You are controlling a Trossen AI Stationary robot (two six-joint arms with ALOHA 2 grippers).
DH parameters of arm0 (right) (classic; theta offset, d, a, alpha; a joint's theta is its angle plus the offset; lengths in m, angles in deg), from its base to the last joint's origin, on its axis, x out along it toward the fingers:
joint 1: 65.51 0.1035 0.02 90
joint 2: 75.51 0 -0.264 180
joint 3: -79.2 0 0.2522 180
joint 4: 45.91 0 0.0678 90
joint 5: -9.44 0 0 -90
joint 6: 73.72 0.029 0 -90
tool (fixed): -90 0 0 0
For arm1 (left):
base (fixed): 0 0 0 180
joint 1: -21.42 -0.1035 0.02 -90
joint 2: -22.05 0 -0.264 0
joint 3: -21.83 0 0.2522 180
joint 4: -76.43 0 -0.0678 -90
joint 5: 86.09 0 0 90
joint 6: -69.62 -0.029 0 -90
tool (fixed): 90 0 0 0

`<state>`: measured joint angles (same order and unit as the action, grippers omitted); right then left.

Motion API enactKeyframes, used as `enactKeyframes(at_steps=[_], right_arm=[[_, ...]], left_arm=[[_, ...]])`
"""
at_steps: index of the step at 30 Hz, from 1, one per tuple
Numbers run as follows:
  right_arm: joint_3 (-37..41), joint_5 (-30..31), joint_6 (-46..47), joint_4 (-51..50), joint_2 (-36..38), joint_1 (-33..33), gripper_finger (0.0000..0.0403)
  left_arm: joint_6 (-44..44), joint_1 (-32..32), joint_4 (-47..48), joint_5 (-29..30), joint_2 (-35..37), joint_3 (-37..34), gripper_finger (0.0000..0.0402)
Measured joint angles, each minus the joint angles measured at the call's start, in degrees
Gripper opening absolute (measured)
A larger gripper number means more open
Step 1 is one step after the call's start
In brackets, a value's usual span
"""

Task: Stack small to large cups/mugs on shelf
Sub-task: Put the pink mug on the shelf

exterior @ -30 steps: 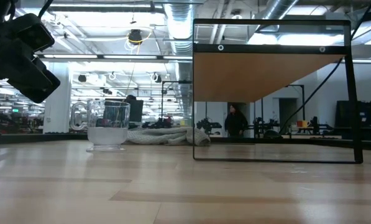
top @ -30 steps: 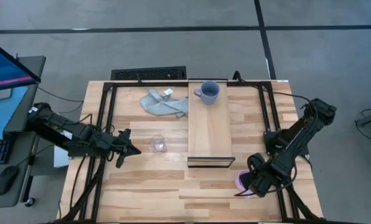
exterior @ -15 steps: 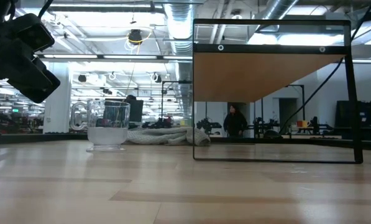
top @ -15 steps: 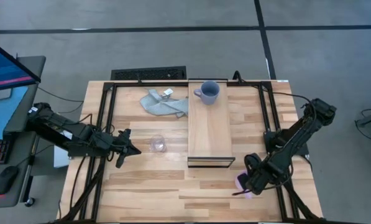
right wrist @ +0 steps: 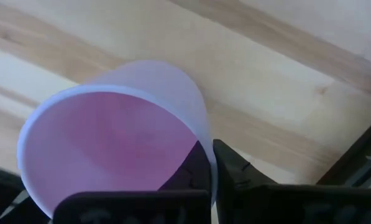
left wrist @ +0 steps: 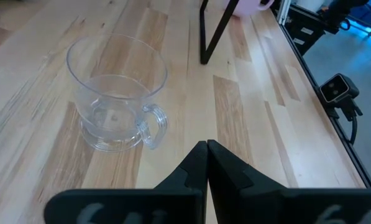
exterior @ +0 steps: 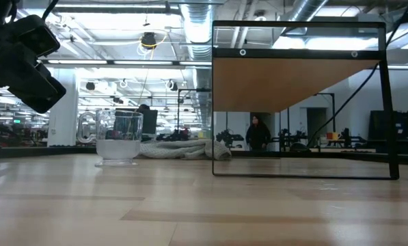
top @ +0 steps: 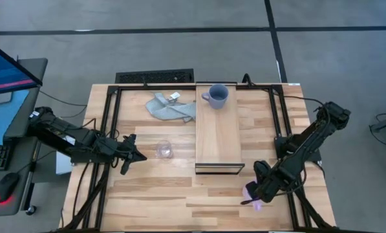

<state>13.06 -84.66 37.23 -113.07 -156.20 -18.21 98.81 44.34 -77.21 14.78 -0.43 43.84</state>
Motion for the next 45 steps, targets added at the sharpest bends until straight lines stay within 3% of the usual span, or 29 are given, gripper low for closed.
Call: enactKeyframes(at_steps=[13, 23, 27, 31, 38, 45], right_arm=[[-11.0, -0.5, 0.0, -11.2, 9.1, -0.1, 0.0011], [-21.4, 4.2, -1.0, -15.7, 10.4, -4.3, 0.0011], [-27.8, 4.6, -5.5, -17.7, 8.6, -7.5, 0.0011], [-35.3, 5.2, -7.8, -26.0, 5.9, -11.2, 0.0011], [-49.6, 5.9, -16.1, -36.5, -0.9, -21.6, 0.0011], [-57.7, 7.7, -27.8, -36.6, -7.5, -33.5, 0.0011]], left_arm=[[2.8, 0.0, 0.0, 0.0, 0.0, 0.0, 0.0], [3.9, 0.0, 0.0, 0.1, 0.0, 0.0, 0.0], [1.9, 0.0, 0.0, 0.3, 0.0, 0.0, 0.0], [0.6, 0.0, 0.0, 0.3, 0.0, 0.0, 0.0], [0.6, 0.0, 0.0, -1.1, 0.0, 0.0, 0.0], [0.6, 0.0, 0.2, -1.5, 0.0, 0.0, 0.0]])
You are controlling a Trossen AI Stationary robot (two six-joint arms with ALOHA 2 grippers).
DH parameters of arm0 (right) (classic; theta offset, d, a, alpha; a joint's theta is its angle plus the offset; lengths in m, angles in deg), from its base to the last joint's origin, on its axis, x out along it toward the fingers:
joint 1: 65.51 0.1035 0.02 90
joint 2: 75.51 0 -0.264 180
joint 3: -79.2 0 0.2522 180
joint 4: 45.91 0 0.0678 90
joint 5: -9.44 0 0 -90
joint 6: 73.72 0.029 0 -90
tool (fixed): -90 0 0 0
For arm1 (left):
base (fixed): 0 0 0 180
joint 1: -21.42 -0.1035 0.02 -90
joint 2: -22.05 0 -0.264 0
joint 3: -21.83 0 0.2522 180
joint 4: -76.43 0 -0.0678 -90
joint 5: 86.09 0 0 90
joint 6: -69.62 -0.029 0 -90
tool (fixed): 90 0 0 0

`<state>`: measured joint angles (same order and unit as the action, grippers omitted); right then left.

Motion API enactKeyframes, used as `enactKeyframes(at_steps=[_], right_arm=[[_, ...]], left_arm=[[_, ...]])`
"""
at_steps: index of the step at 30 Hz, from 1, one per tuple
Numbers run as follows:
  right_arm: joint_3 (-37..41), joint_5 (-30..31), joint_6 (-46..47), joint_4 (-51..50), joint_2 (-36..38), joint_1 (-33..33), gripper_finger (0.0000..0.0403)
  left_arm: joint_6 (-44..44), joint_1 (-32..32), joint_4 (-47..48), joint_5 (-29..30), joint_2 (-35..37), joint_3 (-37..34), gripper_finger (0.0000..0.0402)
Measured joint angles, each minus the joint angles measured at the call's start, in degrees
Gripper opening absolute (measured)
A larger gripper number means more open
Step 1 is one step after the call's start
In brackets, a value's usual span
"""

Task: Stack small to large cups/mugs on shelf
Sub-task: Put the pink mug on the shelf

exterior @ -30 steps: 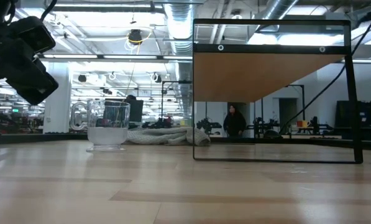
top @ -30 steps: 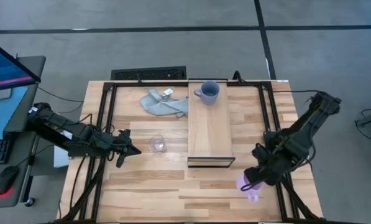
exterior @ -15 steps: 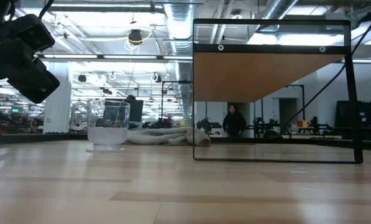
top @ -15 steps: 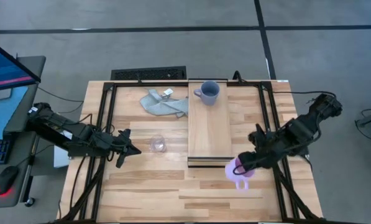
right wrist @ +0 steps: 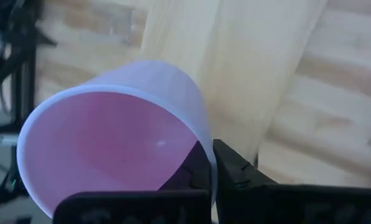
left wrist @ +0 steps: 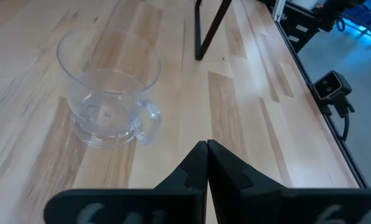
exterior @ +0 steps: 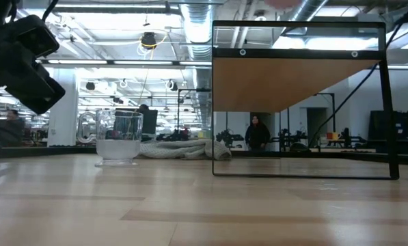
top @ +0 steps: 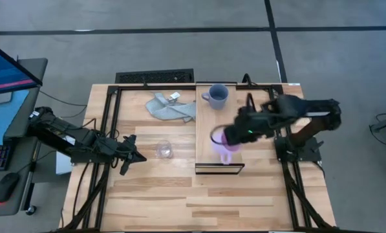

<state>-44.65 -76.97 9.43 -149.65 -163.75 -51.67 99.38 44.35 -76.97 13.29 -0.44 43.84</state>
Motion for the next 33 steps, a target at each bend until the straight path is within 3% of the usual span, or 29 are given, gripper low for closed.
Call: enactKeyframes(at_steps=[8, 15, 33], right_arm=[[-0.7, 1.1, -2.6, -0.1, -4.5, -10.7, 0.0011], [-0.7, 1.3, -3.0, -0.1, -6.4, -16.4, 0.0011], [0.0, -3.4, 5.4, 0.1, -9.8, -20.4, 0.001]], left_arm=[[0.0, 0.0, 2.9, -2.1, 0.0, 0.0, 0.0], [0.0, 0.0, 6.2, -4.6, 0.0, 0.0, 0.0], [-4.1, 0.0, 6.7, -7.0, 0.0, 0.0, 0.0]])
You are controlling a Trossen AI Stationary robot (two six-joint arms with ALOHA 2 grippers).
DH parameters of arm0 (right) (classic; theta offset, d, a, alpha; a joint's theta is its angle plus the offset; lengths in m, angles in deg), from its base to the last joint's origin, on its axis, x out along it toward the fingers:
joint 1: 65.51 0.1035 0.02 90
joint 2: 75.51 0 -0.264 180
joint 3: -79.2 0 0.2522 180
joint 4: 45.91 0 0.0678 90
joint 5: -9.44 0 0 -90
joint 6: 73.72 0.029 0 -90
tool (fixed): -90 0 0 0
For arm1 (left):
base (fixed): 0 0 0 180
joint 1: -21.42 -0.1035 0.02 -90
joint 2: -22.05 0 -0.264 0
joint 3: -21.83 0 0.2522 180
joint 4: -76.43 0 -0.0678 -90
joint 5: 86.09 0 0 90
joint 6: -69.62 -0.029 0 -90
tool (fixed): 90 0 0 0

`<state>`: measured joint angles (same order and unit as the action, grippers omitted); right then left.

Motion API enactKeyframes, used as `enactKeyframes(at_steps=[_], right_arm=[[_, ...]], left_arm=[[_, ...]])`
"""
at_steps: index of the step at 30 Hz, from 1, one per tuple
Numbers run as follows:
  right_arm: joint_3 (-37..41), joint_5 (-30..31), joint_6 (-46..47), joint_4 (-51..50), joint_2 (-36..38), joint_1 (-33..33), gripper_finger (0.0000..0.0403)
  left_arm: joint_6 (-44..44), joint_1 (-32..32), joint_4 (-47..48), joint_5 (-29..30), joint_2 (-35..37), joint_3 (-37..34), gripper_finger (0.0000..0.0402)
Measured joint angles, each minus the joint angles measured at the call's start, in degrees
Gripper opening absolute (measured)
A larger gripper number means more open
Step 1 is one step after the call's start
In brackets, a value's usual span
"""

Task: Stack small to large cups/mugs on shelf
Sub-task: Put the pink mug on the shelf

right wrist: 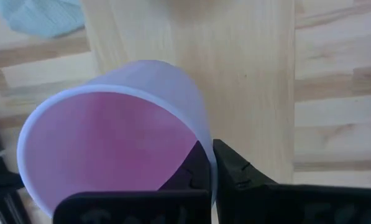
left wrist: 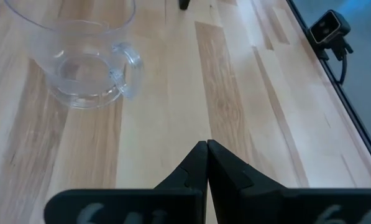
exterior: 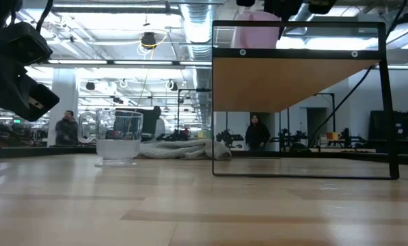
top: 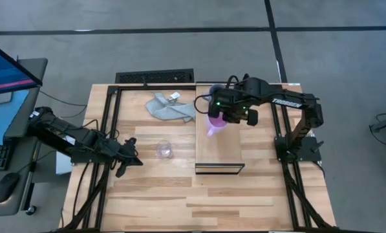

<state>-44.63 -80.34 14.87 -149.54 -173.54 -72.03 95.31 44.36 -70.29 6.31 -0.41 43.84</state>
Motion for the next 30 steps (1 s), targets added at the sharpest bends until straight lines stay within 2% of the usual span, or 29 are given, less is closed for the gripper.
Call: enactKeyframes(at_steps=[8, 14, 23, 30], right_arm=[[2.7, 0.0, 5.8, -0.2, 0.1, -0.3, 0.001], [2.8, 1.6, 7.4, -0.2, 0.1, -1.7, 0.001], [2.8, 0.7, 9.6, -0.1, 0.1, -2.9, 0.001], [8.6, -2.3, 13.1, 0.5, 0.5, -1.1, 0.001]], left_arm=[[0.0, 0.0, 0.1, -2.6, 0.0, 0.0, 0.0], [0.0, 0.0, 0.1, -2.7, 0.0, 0.0, 0.0], [-1.2, 0.0, 0.1, -4.1, 0.0, 0.0, 0.0], [-1.2, 0.0, 0.1, -5.0, 0.0, 0.0, 0.0]])
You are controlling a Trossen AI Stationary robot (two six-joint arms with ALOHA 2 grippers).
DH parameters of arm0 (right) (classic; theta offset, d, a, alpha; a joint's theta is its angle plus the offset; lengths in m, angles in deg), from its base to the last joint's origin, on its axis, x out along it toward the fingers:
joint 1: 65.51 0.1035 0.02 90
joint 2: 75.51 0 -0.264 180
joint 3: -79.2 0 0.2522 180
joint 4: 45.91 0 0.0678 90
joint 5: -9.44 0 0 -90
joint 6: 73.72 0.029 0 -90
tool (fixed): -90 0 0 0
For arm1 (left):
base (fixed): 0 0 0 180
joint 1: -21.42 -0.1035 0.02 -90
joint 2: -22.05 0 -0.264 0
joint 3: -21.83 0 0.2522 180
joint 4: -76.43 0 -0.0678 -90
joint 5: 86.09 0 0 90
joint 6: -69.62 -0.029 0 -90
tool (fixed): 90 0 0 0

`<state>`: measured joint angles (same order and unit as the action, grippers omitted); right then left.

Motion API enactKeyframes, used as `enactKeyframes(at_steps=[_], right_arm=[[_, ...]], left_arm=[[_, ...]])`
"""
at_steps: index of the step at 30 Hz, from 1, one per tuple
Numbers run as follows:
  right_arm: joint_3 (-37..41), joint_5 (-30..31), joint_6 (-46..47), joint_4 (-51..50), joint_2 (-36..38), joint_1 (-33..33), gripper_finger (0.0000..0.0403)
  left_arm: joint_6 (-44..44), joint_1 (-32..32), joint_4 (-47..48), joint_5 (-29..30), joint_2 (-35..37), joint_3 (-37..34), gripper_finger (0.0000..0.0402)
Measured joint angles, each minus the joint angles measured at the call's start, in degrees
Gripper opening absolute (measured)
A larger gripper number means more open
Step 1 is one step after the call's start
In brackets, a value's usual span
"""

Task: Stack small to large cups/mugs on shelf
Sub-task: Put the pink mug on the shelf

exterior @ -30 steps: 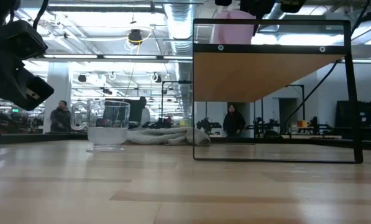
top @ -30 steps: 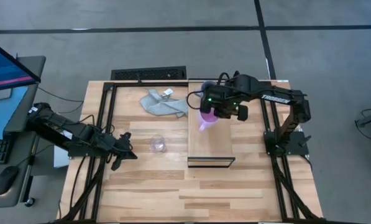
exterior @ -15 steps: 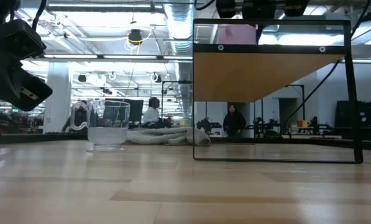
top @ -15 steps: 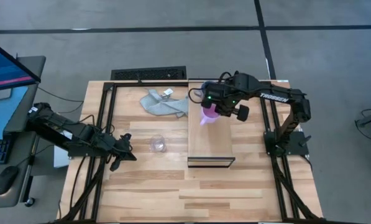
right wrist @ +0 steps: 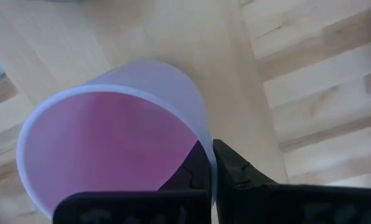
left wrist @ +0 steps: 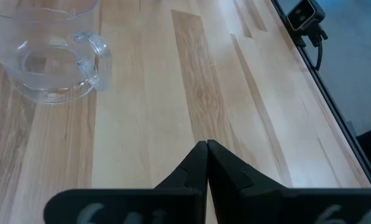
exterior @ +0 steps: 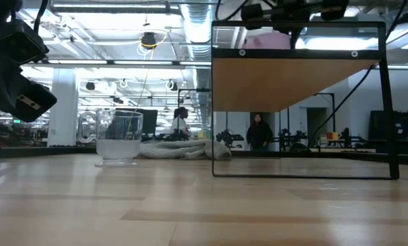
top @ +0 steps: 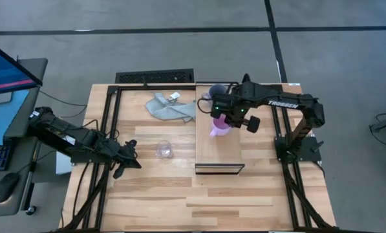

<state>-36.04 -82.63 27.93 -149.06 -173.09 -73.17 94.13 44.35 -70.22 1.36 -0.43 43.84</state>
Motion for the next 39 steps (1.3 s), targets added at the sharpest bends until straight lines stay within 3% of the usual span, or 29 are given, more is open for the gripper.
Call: enactKeyframes(at_steps=[16, 39], right_arm=[[1.0, -3.6, 3.7, -0.2, 0.7, 0.1, 0.001], [1.0, -2.6, 6.4, 2.1, 0.5, -0.7, 0.001]], left_arm=[[-1.6, 0.0, 0.0, 0.0, 0.0, 0.0, 0.0], [-1.6, 0.0, 0.0, -4.4, 0.0, 0.0, 0.0]])
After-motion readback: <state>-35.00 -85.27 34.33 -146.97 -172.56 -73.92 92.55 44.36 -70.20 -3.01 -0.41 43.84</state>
